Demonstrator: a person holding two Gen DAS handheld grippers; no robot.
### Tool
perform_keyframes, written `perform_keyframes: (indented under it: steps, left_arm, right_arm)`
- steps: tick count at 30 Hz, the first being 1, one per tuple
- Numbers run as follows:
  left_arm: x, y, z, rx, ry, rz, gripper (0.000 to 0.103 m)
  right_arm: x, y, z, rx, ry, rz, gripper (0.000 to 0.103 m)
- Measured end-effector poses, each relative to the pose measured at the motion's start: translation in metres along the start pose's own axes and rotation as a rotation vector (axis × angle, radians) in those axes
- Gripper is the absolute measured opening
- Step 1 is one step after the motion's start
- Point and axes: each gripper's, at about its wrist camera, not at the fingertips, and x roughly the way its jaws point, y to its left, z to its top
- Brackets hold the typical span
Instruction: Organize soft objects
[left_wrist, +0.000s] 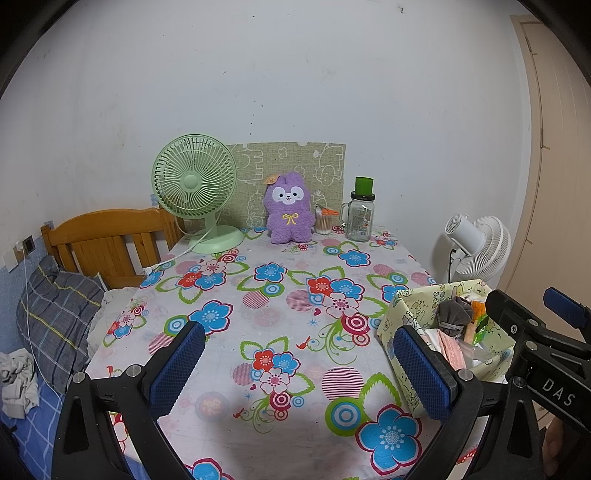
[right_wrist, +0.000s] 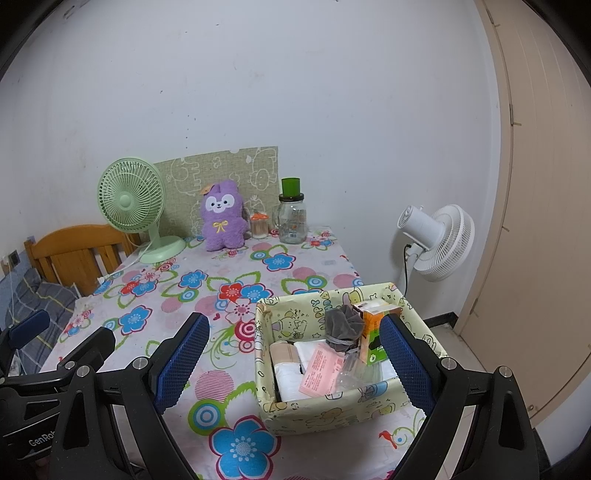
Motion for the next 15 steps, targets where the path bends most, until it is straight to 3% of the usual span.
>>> perform_keyframes:
  steps: [15]
  left_arm:
    - [-0.0003,-0.0003,0.0001,0.001,-0.001,0.000,0.103]
  right_arm:
    - [-0.0016,-0.0005,-0.0011,0.002,-0.002,0.000,0.095]
